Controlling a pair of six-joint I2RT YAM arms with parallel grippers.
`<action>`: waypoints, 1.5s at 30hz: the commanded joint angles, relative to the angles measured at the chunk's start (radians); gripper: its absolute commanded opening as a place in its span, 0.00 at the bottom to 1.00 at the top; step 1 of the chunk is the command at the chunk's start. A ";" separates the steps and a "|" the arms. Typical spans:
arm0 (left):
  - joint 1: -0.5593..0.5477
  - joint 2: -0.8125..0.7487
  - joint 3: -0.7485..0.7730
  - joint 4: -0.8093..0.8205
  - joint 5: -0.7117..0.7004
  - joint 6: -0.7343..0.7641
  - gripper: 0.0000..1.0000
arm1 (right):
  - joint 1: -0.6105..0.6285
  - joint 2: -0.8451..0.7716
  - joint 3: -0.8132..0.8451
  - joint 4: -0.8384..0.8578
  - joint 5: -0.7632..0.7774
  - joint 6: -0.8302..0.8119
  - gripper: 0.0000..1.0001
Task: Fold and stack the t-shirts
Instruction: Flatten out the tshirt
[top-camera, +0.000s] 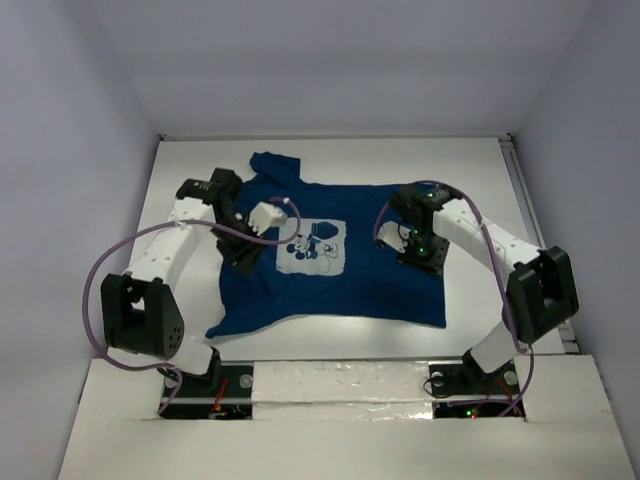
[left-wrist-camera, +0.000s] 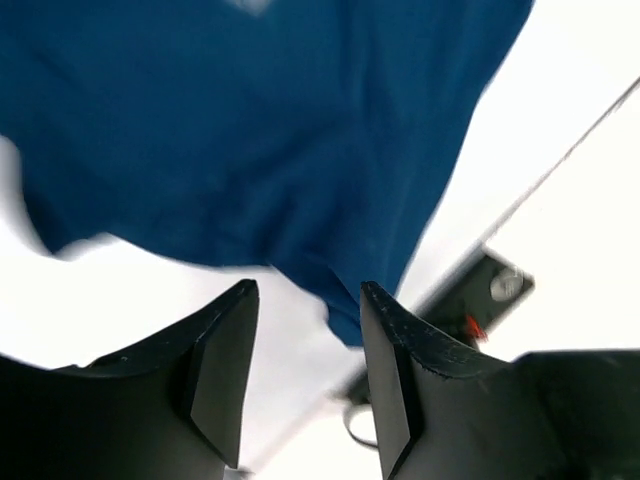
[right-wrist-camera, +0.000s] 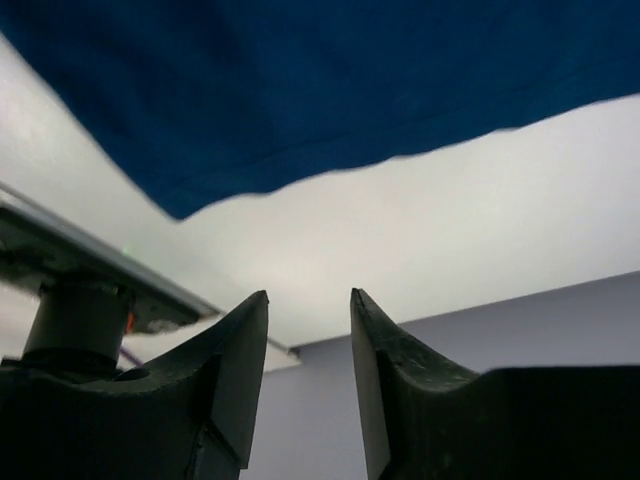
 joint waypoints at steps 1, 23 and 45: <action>-0.028 -0.047 0.153 -0.028 0.119 -0.033 0.42 | 0.007 0.063 0.119 0.090 -0.049 -0.052 0.43; 0.165 0.976 1.235 -0.002 0.264 -0.406 0.00 | -0.180 0.516 0.702 0.350 -0.221 0.353 0.00; 0.122 1.126 1.221 0.207 0.241 -0.659 0.06 | -0.254 0.751 0.922 0.201 -0.316 0.451 0.00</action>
